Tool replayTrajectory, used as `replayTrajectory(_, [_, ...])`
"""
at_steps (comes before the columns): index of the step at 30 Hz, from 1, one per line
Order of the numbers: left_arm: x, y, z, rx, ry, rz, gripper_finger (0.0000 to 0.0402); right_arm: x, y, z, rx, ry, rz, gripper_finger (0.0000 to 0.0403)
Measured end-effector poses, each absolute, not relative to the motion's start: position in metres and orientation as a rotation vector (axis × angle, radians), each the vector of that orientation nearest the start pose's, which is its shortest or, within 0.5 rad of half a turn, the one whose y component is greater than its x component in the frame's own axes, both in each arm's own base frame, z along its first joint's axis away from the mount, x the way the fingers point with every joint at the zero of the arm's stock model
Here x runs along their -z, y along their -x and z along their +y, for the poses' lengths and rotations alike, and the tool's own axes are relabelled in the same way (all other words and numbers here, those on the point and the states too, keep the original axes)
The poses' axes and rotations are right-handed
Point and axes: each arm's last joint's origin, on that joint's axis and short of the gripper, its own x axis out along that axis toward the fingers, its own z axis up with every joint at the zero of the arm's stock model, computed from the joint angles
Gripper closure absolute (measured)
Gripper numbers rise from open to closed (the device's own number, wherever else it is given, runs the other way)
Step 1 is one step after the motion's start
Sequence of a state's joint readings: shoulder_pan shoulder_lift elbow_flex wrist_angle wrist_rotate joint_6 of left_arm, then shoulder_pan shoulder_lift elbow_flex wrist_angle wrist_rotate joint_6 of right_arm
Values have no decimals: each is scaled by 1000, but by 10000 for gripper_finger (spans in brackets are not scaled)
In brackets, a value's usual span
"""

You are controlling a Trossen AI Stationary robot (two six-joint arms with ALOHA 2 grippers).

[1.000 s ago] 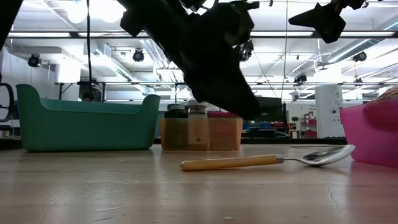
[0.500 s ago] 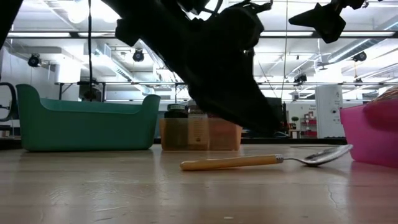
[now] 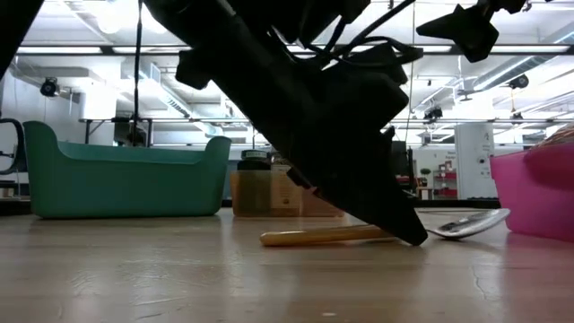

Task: Pick & Place Food Item
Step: Put the yellow spoon into the green bin

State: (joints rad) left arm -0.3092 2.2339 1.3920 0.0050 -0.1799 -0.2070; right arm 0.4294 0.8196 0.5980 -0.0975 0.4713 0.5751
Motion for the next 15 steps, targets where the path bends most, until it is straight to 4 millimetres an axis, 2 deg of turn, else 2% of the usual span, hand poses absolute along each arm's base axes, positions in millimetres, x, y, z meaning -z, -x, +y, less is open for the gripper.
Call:
replayTrajectory(4, [-94, -435, -133, 36, -10, 830, 188, -272, -170, 63, 122, -433, 264, 103])
replayTrajectory(6, [-94, -435, -133, 39, -10, 833, 208, -272, -170, 63, 122, -433, 264, 103])
replayTrajectory(9, [-93, -434, -134, 53, -5, 841, 264, -272, -170, 63, 122, -433, 264, 103])
replayTrajectory(13, [-91, -432, -133, 67, 2, 871, 361, -272, -170, 63, 122, -433, 264, 103])
replayTrajectory(15, [-91, -432, -133, 60, 8, 882, 381, -272, -170, 63, 122, -433, 264, 103])
